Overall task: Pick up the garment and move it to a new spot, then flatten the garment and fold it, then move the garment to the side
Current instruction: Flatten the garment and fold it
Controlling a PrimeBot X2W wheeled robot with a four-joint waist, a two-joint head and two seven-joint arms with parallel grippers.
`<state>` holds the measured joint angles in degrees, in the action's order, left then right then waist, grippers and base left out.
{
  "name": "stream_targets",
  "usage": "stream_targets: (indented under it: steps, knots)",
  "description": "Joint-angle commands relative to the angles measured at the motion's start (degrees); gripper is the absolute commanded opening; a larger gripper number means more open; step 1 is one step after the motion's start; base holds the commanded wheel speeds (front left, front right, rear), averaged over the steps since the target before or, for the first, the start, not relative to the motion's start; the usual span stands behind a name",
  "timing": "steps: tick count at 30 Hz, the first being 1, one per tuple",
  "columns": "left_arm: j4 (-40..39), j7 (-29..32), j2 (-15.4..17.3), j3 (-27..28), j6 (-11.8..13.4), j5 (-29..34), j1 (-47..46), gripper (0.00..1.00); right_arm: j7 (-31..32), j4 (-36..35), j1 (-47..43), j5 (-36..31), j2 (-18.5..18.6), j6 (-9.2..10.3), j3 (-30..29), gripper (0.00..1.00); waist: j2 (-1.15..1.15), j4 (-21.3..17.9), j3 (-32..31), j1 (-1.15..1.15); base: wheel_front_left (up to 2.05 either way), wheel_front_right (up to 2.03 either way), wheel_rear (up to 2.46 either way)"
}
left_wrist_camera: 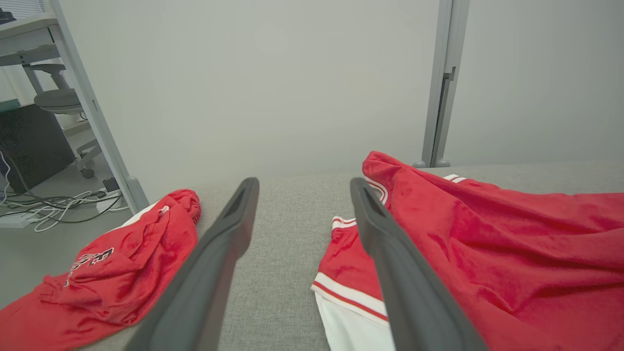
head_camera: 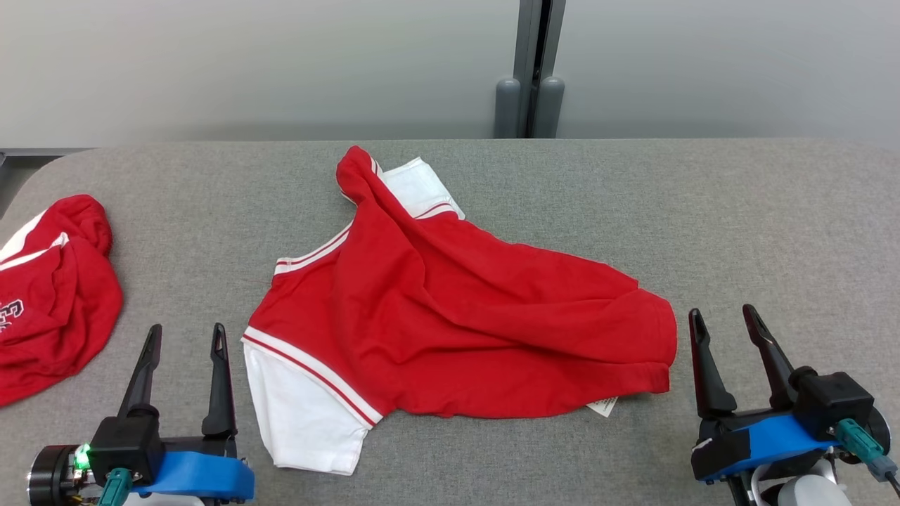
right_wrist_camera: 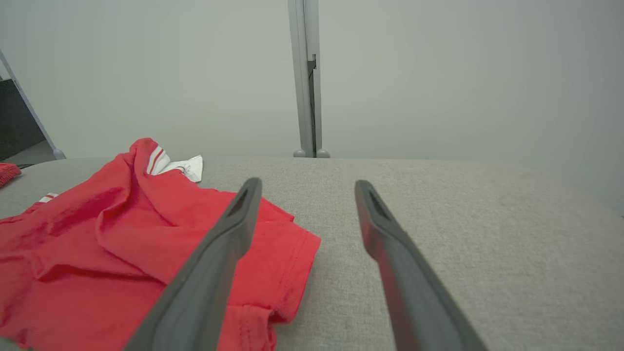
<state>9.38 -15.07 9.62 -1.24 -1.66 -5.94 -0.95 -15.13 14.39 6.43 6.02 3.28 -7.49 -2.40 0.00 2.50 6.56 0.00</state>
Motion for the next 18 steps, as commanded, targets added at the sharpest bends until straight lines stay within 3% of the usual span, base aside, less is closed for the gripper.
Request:
stream_targets:
  steps: [1, 5, 11, 18]
  knots:
    - [0.19, -0.15, -0.25, 0.19, -0.39, 0.28, 0.44, 1.0, -0.03, 0.34, -0.84, -0.02, 0.28, -0.01, -0.27, 1.0, 0.0, 0.0, -0.03, 0.0, 0.0, 0.0, 0.0]
    - [0.51, -0.15, -1.23, 0.37, -1.26, 1.15, -0.29, 1.0, -0.03, 2.08, 0.03, 0.03, 0.52, -0.01, 0.17, 1.0, 0.0, 0.06, -0.07, 0.0, 0.0, 0.0, 0.0]
    - [0.88, -0.15, -2.28, 0.05, -2.36, 2.16, -1.77, 1.0, -0.03, 5.08, 7.8, -0.02, 4.0, -0.01, 3.83, 1.0, 0.0, 0.07, 0.64, 0.0, 0.0, 0.0, 0.0]
    - [1.17, -0.15, -3.79, -0.19, -3.31, 2.36, -4.01, 1.0, 4.75, 15.77, 19.41, 0.68, 7.65, -0.01, 8.77, 1.0, 0.0, 1.57, 2.55, 0.0, 0.0, 0.0, 0.0]
